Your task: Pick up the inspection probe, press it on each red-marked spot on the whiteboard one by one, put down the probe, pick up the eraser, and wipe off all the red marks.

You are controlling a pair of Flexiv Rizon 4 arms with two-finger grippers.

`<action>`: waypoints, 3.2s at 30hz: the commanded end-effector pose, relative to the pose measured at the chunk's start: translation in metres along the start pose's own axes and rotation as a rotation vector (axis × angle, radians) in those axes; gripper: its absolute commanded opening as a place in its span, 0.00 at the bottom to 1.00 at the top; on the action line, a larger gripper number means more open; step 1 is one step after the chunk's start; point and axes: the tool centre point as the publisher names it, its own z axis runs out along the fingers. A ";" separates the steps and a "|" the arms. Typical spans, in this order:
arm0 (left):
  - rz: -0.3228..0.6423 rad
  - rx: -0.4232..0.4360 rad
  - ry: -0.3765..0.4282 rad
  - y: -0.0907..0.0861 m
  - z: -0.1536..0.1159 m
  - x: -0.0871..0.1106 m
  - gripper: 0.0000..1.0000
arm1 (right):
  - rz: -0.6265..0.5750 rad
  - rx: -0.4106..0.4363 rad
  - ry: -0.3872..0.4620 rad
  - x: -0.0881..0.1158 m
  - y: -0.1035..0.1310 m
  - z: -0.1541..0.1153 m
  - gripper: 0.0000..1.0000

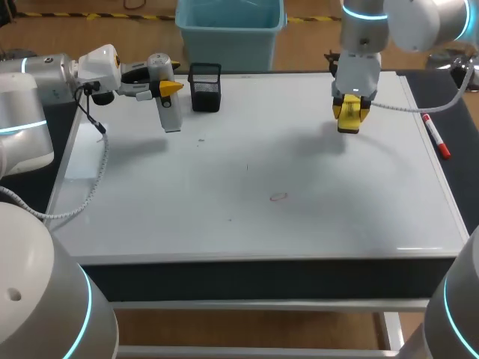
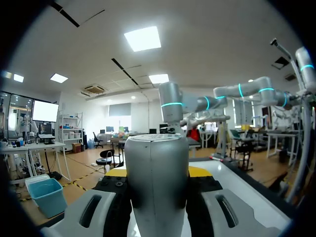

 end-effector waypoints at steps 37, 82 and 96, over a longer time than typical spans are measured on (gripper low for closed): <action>-0.007 0.060 0.405 0.006 0.133 0.174 0.00 | -0.003 -0.001 0.002 0.001 -0.001 -0.001 0.00; -0.140 0.045 0.662 0.054 0.212 0.230 0.00 | -0.003 -0.001 0.002 0.001 -0.001 -0.001 0.00; -0.145 0.031 0.680 0.062 0.214 0.225 0.00 | -0.003 -0.001 0.002 0.001 -0.001 -0.001 0.00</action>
